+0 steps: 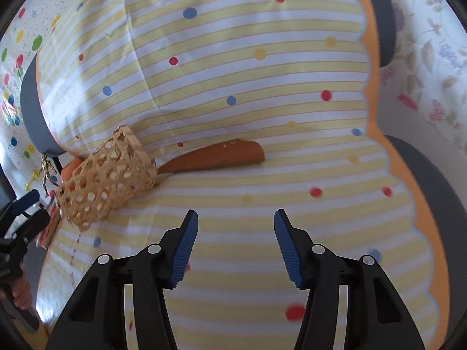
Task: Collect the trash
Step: 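Grasp the bamboo woven cylinder with the left tool while the right tool grasps the brown leather piece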
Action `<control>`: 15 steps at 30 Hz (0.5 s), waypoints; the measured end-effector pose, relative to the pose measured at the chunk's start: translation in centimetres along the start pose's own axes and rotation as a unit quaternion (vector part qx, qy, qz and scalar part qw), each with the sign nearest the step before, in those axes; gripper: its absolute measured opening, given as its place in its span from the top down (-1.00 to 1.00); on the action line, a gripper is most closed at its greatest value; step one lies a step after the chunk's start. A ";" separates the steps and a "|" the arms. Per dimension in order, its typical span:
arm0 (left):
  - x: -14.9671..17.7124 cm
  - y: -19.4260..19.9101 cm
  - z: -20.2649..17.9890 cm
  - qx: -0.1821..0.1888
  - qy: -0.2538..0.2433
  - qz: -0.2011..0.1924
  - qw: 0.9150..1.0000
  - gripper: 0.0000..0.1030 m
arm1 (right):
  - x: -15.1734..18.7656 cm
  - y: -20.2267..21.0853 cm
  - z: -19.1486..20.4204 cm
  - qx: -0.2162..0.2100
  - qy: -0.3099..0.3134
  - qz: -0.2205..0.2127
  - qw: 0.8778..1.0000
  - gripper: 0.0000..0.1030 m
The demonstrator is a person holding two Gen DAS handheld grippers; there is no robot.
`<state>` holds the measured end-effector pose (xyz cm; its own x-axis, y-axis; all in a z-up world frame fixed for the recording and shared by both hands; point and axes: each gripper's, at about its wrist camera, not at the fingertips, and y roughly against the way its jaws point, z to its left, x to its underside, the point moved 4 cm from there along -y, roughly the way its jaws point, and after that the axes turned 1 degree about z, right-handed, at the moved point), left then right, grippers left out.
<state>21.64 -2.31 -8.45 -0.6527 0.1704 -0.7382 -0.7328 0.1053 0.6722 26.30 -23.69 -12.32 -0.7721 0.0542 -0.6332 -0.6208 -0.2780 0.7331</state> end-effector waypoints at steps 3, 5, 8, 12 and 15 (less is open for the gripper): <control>-0.5 -1.5 -0.3 -0.007 -0.016 0.003 1.000 -0.82 | -2.4 -2.3 -0.7 0.004 0.007 -0.001 1.000 -0.10; -0.7 -2.2 -0.2 -0.020 -0.021 0.007 1.000 -0.82 | -3.6 -3.8 -1.3 0.003 0.001 0.004 1.000 -0.10; -0.8 -3.1 0.0 -0.016 -0.022 0.017 0.999 -0.82 | -4.8 -5.9 -1.9 -0.016 -0.006 0.019 1.000 -0.10; -1.0 -3.9 -0.1 -0.006 -0.031 0.021 0.999 -0.80 | -5.6 -7.4 -2.2 -0.049 -0.003 0.033 0.998 -0.05; -0.8 -4.5 -1.0 0.007 -0.044 0.033 0.998 -0.52 | -5.1 -7.0 -1.7 -0.068 0.005 0.038 0.997 0.25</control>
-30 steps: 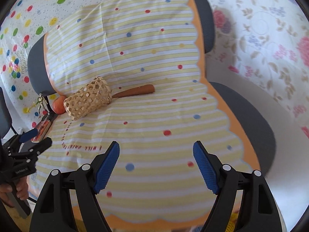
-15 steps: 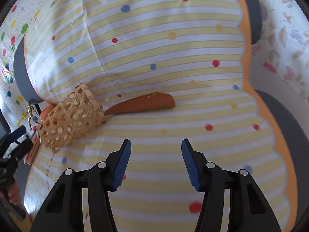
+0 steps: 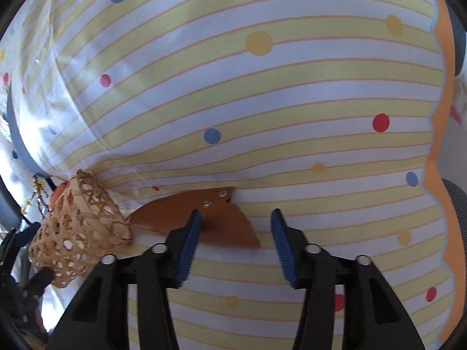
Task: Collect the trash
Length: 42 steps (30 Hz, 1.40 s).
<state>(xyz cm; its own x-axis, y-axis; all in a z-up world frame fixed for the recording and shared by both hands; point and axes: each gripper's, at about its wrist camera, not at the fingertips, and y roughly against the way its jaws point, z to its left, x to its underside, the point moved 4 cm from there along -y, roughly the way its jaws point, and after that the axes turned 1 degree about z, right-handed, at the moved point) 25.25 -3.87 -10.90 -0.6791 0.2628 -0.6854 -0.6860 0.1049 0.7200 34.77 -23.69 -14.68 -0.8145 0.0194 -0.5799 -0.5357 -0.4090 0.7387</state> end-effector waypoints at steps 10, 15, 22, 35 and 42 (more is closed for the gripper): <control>2.0 3.6 -1.8 -0.011 0.008 -0.014 1.000 -0.33 | 6.3 5.9 4.4 0.058 0.053 -0.013 0.997 0.87; 4.7 7.2 -3.9 0.020 0.009 -0.034 0.999 -0.33 | 11.7 11.3 4.5 0.124 0.017 -0.023 0.992 0.91; 7.8 10.2 -6.6 0.041 0.012 -0.030 0.999 -0.32 | 18.3 16.4 3.3 0.122 -0.058 -0.024 0.991 0.91; 9.9 12.5 -8.5 0.056 0.000 -0.028 0.998 -0.63 | 22.6 18.3 4.8 0.117 -0.051 -0.018 0.992 0.19; 9.1 13.0 -7.9 0.055 0.013 -0.039 0.998 -0.63 | 21.8 18.7 2.3 0.102 -0.088 -0.059 0.989 0.14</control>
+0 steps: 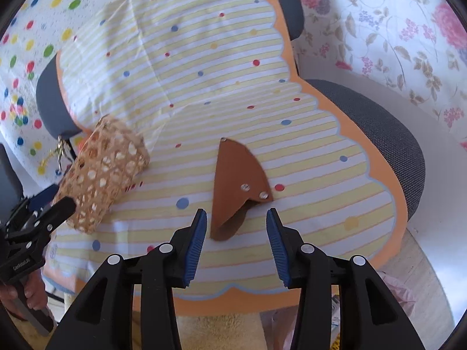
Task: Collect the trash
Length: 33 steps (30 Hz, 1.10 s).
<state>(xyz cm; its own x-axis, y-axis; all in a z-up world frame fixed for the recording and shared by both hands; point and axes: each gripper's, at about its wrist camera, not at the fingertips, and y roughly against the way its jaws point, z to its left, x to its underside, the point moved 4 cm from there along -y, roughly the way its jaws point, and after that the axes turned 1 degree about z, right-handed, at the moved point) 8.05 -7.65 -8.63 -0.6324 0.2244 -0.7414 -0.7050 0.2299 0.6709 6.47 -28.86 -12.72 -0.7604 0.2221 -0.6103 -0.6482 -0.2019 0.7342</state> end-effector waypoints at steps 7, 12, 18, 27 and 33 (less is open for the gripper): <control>0.0 -0.6 0.2 -0.005 -0.005 0.008 1.000 -0.63 | -0.2 -0.9 0.8 0.002 0.001 -0.010 1.000 0.01; 0.0 -0.9 0.5 -0.005 -0.005 0.012 1.000 -0.63 | 0.7 -1.0 2.5 0.033 0.044 -0.007 0.998 0.06; 0.0 -0.8 0.9 0.001 0.006 0.012 1.000 -0.63 | -0.3 -1.0 1.4 0.028 0.031 -0.036 0.998 0.08; -0.2 -0.7 0.2 0.004 0.001 0.010 1.000 -0.63 | -1.1 -2.9 -1.3 0.011 -0.016 -0.027 0.999 -0.13; 0.1 -1.1 0.5 0.002 0.008 0.018 1.000 -0.63 | -0.5 -3.5 0.2 -0.028 -0.022 -0.021 0.999 -0.06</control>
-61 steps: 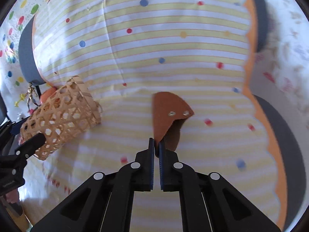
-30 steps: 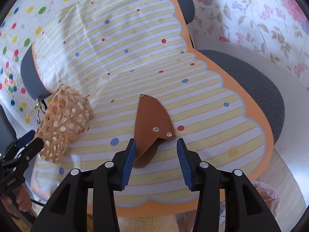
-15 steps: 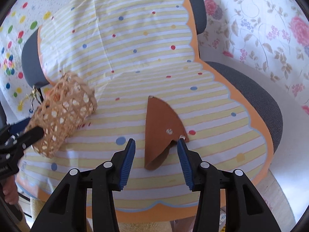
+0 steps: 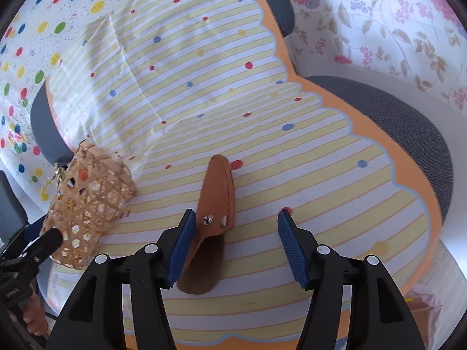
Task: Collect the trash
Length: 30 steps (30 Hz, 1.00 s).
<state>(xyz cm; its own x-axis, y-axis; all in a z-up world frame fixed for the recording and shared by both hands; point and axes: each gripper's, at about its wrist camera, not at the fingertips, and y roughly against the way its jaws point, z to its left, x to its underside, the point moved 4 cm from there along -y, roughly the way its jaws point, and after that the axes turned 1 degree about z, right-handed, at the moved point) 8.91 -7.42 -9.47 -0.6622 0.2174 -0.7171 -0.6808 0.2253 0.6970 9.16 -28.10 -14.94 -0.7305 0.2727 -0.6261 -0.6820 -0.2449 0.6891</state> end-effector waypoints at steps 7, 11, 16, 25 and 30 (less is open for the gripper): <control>0.2 0.2 0.6 0.000 0.005 0.002 1.000 -0.63 | 0.2 -0.3 2.7 0.022 0.035 -0.017 0.999 0.59; 0.1 0.6 1.3 0.000 0.012 -0.002 1.000 -0.63 | -0.2 1.5 2.7 0.053 0.051 -0.035 0.997 0.63; 0.0 0.7 1.4 0.024 0.023 0.004 0.999 -0.78 | -0.4 3.8 2.1 0.073 0.068 -0.042 0.994 0.62; -3.4 -2.2 0.0 -0.007 -0.001 0.022 1.000 -0.81 | 0.0 4.9 2.3 0.070 0.080 -0.045 0.993 0.62; -4.5 -4.5 0.4 -0.043 -0.005 0.045 0.998 -0.81 | 0.2 5.2 2.6 0.065 0.092 -0.048 0.992 0.62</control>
<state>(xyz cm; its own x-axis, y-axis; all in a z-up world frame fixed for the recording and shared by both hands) 15.08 -8.99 -9.37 -0.7184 0.2434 -0.6516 -0.6438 0.1220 0.7554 5.60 -26.94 -10.53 -0.6650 0.1115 -0.7385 -0.7468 -0.0999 0.6575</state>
